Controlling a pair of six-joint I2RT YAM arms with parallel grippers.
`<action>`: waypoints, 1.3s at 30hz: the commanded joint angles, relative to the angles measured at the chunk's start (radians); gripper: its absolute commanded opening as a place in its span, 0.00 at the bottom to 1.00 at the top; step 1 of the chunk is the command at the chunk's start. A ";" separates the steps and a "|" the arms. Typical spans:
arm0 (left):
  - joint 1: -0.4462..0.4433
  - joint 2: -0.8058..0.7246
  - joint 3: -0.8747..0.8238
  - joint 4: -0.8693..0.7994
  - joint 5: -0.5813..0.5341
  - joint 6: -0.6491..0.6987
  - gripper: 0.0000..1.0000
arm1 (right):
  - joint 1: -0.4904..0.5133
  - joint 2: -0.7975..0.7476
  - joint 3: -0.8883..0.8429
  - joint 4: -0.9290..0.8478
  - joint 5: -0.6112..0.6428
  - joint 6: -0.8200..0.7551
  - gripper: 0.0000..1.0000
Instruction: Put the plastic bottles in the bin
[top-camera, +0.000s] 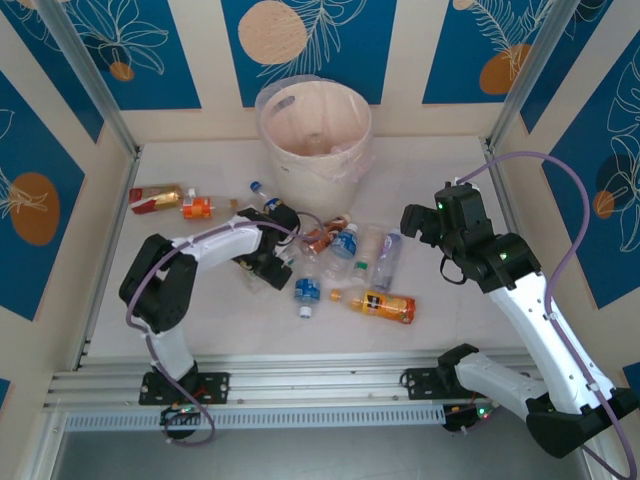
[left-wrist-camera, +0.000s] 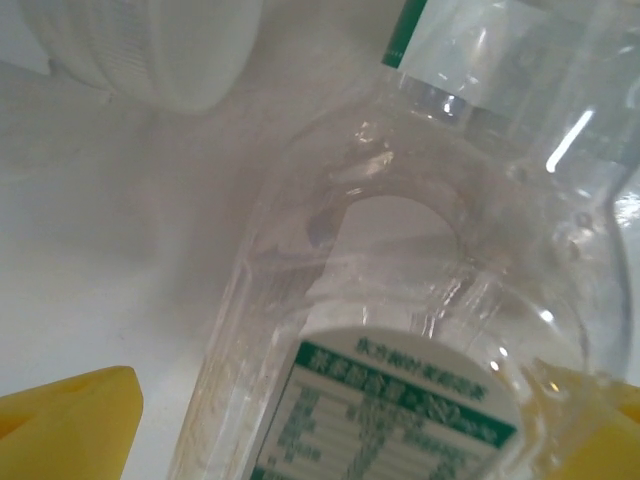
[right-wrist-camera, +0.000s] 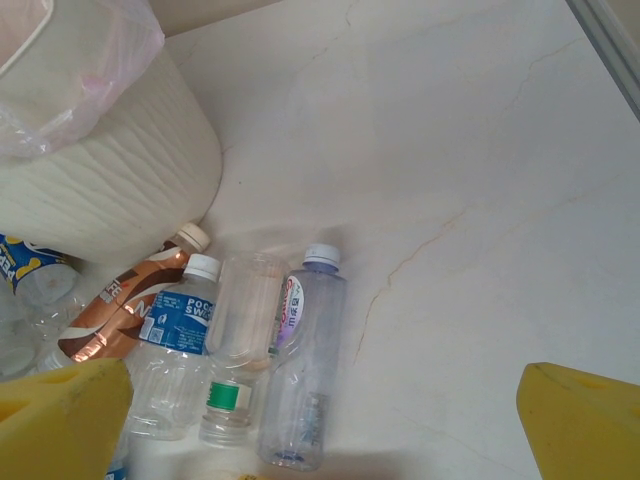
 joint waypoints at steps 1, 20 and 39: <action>-0.006 0.027 0.009 0.005 -0.025 0.010 0.95 | -0.005 -0.016 -0.009 0.001 0.023 0.008 0.99; -0.006 -0.010 0.018 -0.005 0.014 0.002 0.68 | -0.011 -0.019 -0.014 0.008 0.032 0.006 0.99; -0.008 -0.415 -0.009 -0.044 0.153 -0.039 0.61 | -0.014 -0.029 -0.018 0.014 0.021 0.012 0.99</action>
